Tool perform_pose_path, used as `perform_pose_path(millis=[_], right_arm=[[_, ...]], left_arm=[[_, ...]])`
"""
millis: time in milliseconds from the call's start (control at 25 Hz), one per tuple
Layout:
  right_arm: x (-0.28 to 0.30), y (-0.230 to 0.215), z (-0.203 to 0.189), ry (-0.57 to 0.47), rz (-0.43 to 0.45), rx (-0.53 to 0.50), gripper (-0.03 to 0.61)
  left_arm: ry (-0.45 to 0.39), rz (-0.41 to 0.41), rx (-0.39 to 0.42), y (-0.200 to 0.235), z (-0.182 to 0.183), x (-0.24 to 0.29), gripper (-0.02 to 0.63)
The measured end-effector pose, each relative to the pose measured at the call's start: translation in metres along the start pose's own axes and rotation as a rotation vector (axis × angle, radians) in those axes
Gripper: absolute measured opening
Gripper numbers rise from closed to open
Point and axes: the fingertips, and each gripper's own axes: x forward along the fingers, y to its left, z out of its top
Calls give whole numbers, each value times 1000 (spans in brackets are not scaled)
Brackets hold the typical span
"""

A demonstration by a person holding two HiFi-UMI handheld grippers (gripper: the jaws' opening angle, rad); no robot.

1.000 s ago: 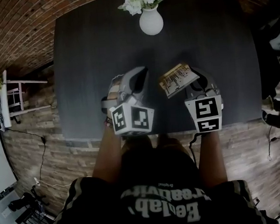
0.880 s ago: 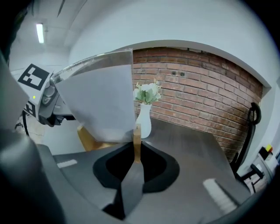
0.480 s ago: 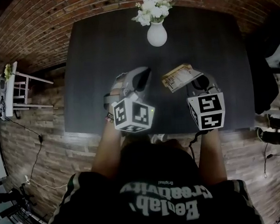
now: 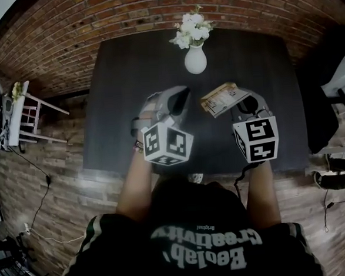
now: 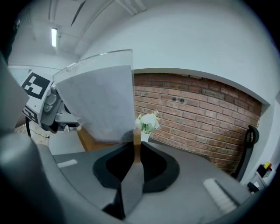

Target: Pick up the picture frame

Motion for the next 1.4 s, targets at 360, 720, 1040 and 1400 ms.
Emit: perform_pose_path(millis=[360,720,1040,1400], right_arm=[[-2,-2,15,-9,16,3,52],[-14,-11,17,-12,-20,5,52],[-22,-10,7,-1,-36,13,52],[-22,-1,3,9,-31,8,52]], left_arm=[[-8,14,30,17,14,-5,2],[-40,-17,50,7,29,0,2],[-47,-31,52,-1,28,-3,2],[-47,-41,48,-5,22,-7,2]])
